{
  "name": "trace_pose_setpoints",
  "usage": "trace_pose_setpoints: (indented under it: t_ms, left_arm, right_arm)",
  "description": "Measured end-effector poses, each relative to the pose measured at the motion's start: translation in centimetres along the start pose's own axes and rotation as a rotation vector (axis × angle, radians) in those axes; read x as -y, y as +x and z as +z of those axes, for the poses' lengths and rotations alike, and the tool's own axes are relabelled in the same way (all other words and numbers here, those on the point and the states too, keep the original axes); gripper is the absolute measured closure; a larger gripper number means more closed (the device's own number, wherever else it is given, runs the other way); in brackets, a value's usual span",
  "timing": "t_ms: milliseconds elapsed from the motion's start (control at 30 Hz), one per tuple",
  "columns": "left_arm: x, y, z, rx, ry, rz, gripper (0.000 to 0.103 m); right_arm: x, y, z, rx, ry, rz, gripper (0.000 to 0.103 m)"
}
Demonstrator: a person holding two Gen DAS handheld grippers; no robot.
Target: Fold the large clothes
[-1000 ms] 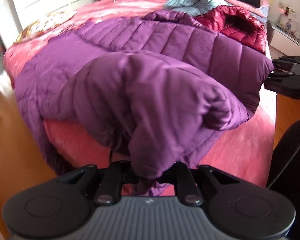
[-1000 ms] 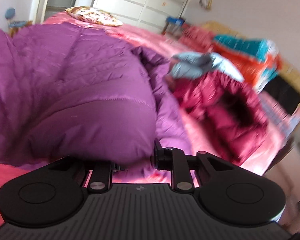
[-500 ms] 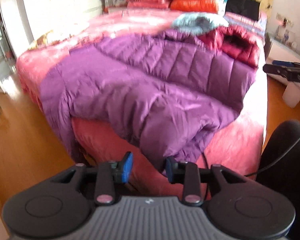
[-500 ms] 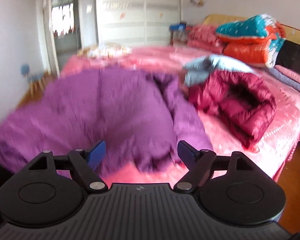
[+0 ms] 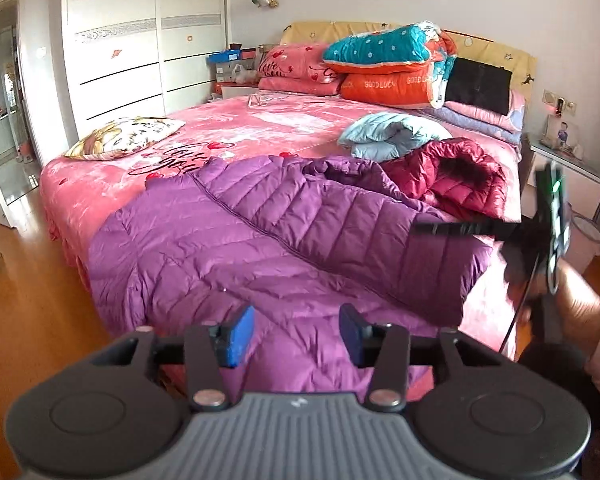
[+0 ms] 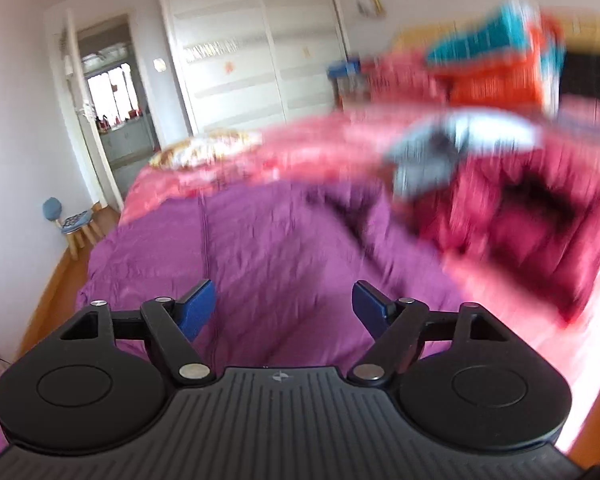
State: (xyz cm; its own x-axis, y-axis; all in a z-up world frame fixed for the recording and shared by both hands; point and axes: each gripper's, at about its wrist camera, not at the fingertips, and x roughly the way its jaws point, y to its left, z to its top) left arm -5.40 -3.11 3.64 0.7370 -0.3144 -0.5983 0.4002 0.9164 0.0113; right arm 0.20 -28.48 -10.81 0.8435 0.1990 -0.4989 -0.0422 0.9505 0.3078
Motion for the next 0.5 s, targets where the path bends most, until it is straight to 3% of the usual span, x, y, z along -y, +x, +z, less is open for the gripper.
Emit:
trace_pose_setpoints:
  t_ms: [200,367,500]
  left_arm:
    - [1.0,4.8,-0.8,-0.049,-0.019,0.009,0.056]
    - [1.4,9.3,-2.3,-0.095,0.015,0.054,0.054]
    - [1.5,13.1,-4.2,-0.184,0.035,0.069,0.054]
  right_arm:
    - [2.8,3.8,-4.7,-0.151,0.115,0.017,0.008]
    - [2.5,5.2,-5.4,-0.189,0.016,-0.008,0.008]
    - [2.3,6.2,-5.7,-0.196,-0.054,-0.029,0.008]
